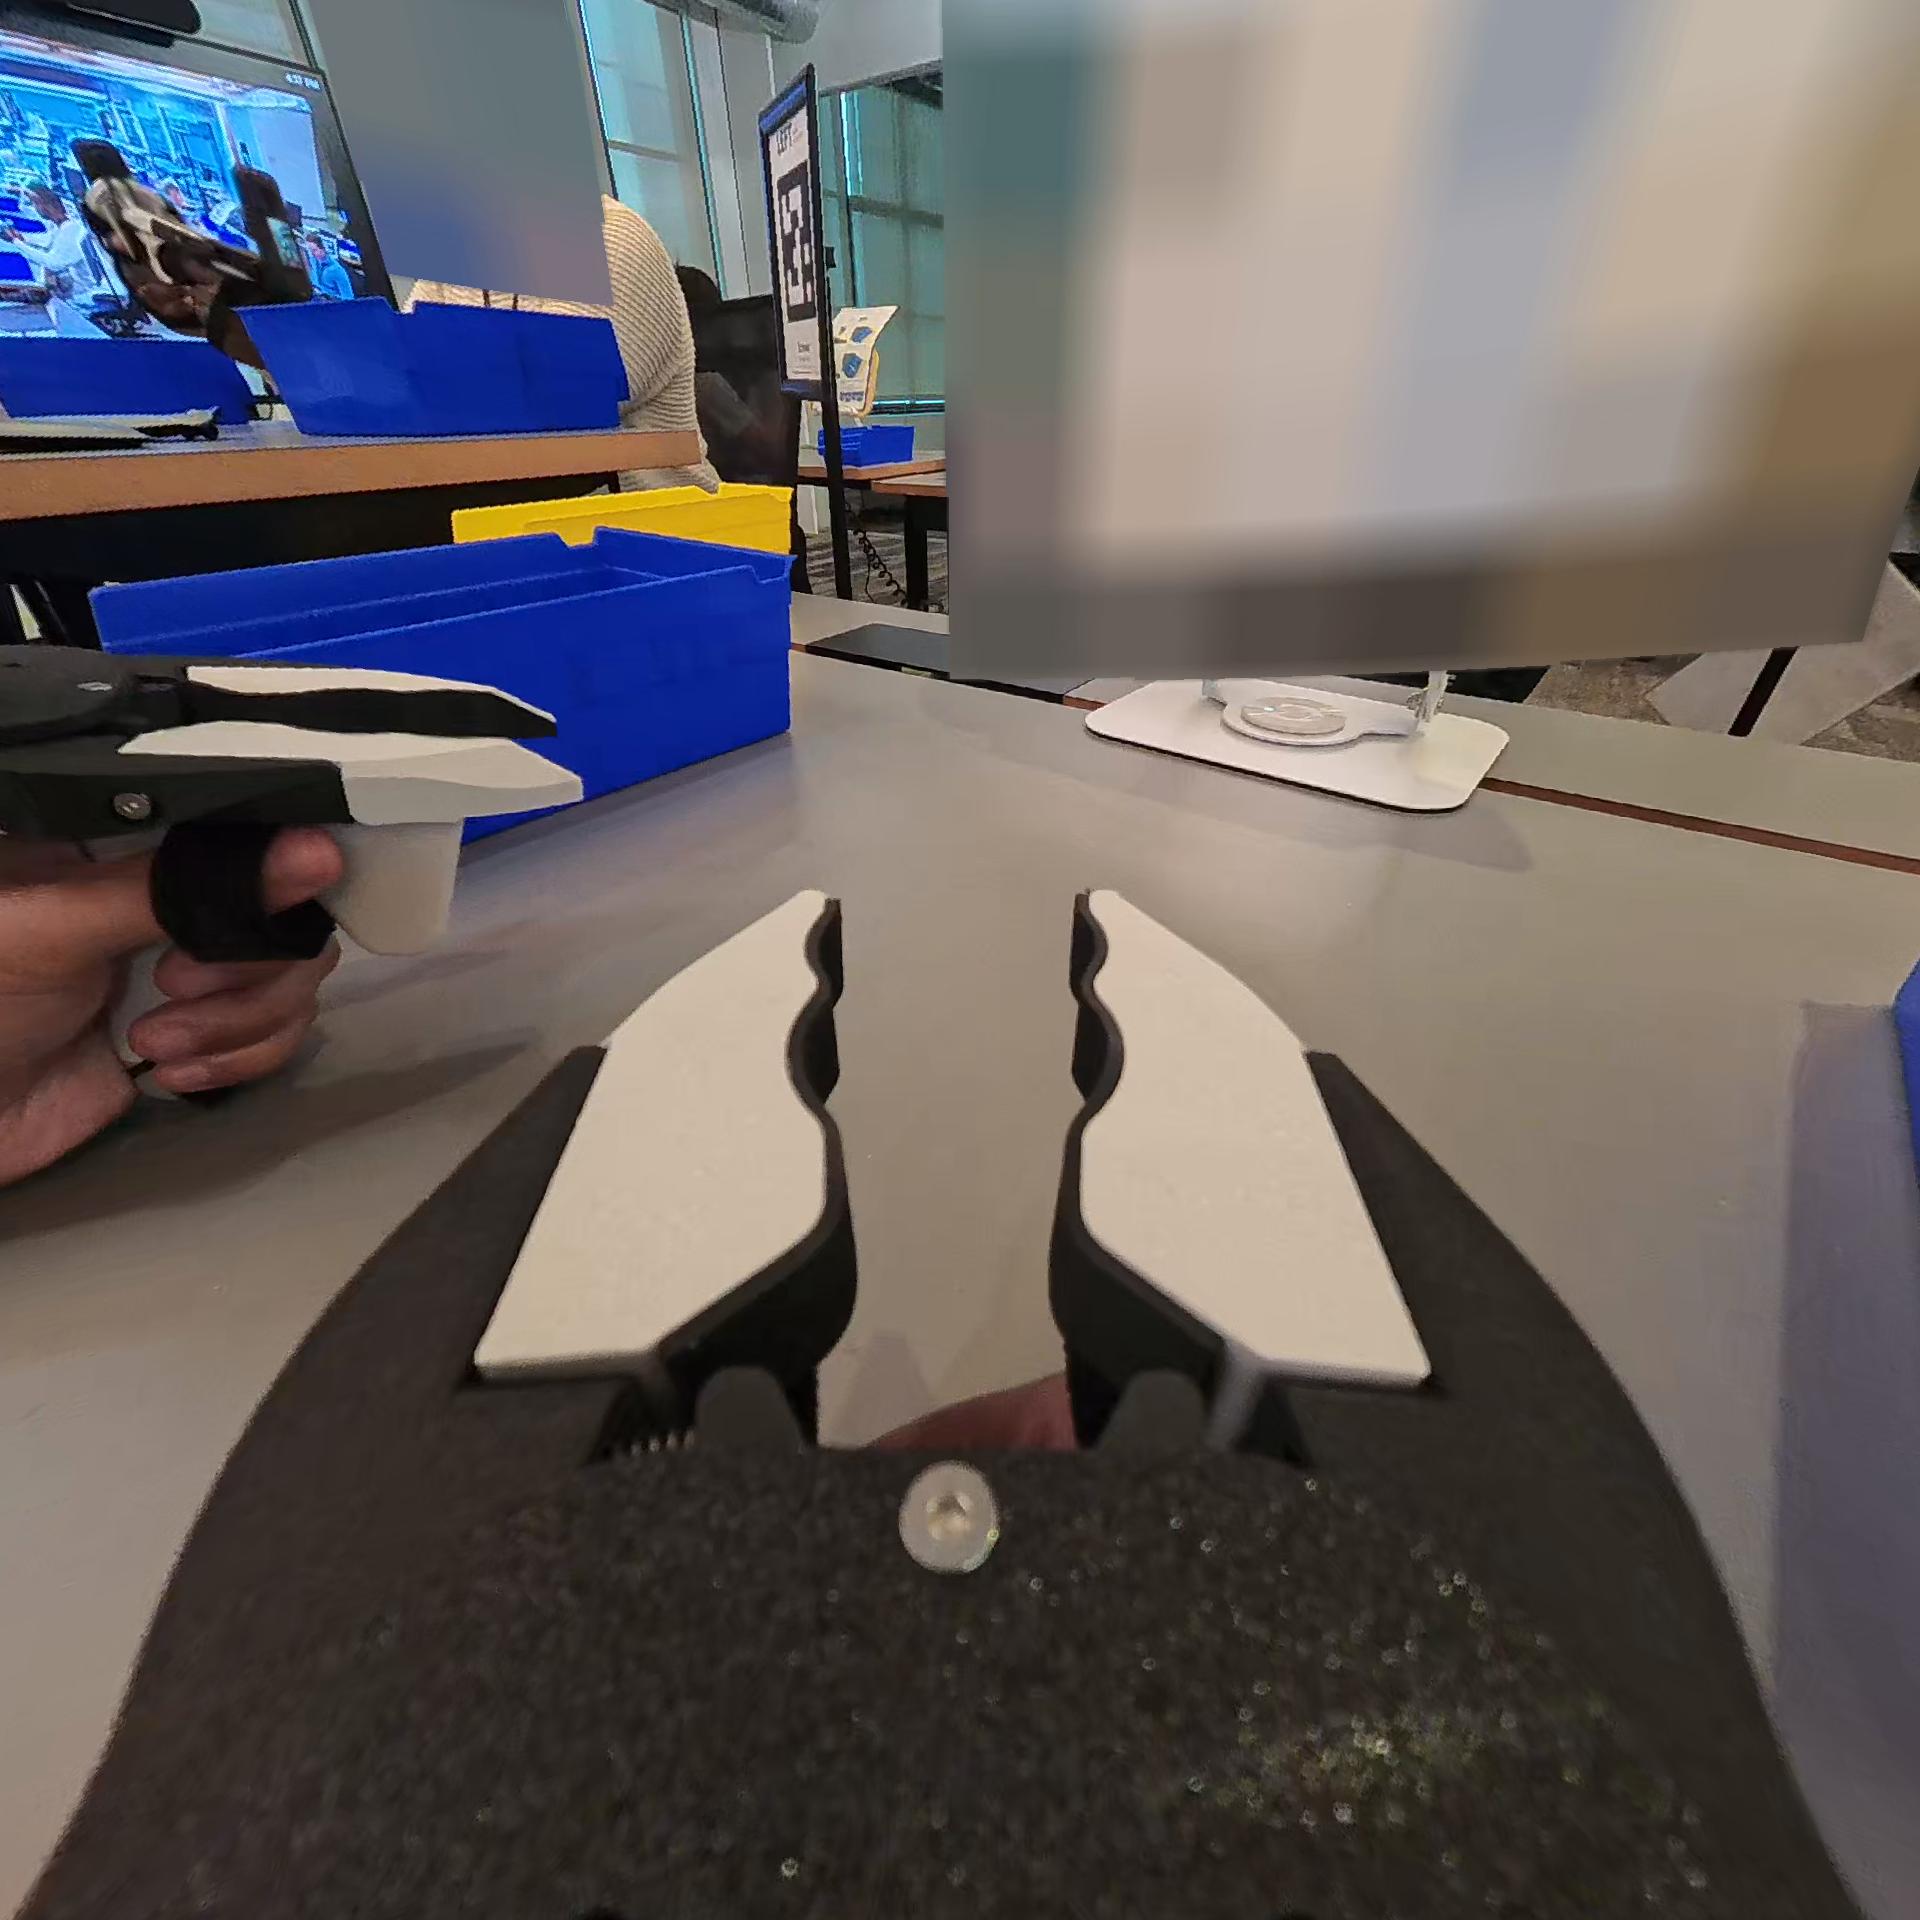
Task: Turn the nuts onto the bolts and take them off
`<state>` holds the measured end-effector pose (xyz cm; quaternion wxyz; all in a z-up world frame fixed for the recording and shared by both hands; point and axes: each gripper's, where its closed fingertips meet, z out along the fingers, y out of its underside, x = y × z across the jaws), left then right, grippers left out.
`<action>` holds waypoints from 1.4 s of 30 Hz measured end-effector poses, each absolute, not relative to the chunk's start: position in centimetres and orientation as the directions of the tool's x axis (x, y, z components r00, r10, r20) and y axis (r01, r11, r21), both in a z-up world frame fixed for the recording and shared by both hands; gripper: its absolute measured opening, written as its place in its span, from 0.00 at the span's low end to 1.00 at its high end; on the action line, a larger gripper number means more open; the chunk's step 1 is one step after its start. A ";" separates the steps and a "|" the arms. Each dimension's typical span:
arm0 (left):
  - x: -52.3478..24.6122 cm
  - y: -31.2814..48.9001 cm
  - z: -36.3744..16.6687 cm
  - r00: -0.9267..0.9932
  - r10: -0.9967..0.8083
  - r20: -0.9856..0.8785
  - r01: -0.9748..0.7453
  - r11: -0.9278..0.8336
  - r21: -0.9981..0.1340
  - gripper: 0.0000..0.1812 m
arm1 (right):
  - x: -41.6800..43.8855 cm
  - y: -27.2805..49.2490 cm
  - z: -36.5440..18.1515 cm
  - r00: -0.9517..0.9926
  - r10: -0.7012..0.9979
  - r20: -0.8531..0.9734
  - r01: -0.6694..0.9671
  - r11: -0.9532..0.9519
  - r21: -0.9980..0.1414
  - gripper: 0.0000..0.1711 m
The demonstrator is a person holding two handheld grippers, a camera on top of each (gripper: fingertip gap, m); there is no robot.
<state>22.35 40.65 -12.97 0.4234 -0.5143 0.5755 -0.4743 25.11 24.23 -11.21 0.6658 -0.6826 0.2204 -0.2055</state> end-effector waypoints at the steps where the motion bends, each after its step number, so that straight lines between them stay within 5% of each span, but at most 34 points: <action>1: 22.3 40.6 -12.9 -0.116 -0.993 0.006 -0.184 0.016 -0.983 0.31 | 25.1 24.2 -11.2 0.819 -0.574 -0.011 -0.025 -0.018 -1.000 0.24; 10: 20.3 41.1 -9.2 -0.117 -0.993 -0.006 -0.094 0.017 -0.995 0.28 | 25.0 24.3 -11.2 0.821 -0.571 -0.012 -0.028 -0.020 -0.999 0.23; 13: 16.7 45.3 -3.4 0.041 -0.997 -0.063 0.053 0.065 -0.996 0.19 | 25.0 24.3 -11.2 0.823 -0.567 -0.015 -0.031 -0.017 -0.999 0.22; 16: 13.1 53.7 -0.9 0.266 -0.958 -0.105 0.038 0.119 -0.992 0.23 | 25.0 24.3 -11.2 0.825 -0.564 -0.020 -0.035 -0.015 -0.999 0.22; 22: 8.6 70.8 -9.1 0.507 -0.858 -0.087 -0.305 -0.083 -0.949 0.34 | 25.0 24.3 -11.3 0.828 -0.560 -0.027 -0.042 -0.014 -0.999 0.21; 26: 8.2 75.0 -12.8 0.548 -0.836 0.009 -0.359 -0.244 -0.901 0.33 | 25.1 24.4 -11.4 0.830 -0.558 -0.027 -0.045 -0.020 -0.999 0.21; 31: 9.9 73.6 -14.8 0.496 -0.867 0.045 -0.404 -0.276 -0.872 0.23 | 25.0 24.4 -11.4 0.828 -0.560 -0.025 -0.043 -0.018 -0.999 0.20; 33: 10.2 72.2 -14.9 0.483 -0.875 0.034 -0.419 -0.265 -0.868 0.28 | 25.1 24.4 -11.4 0.828 -0.560 -0.026 -0.043 -0.018 -0.999 0.20; 36: 10.3 69.4 -14.4 0.422 -0.906 0.023 -0.434 -0.224 -0.873 0.20 | 25.0 24.4 -11.4 0.828 -0.560 -0.025 -0.042 -0.018 -0.999 0.20; 42: 11.1 69.3 -14.1 0.449 -0.893 -0.014 -0.455 -0.215 -0.864 0.23 | 24.5 28.0 -11.4 0.841 -0.541 -0.017 -0.062 -0.064 -0.996 0.20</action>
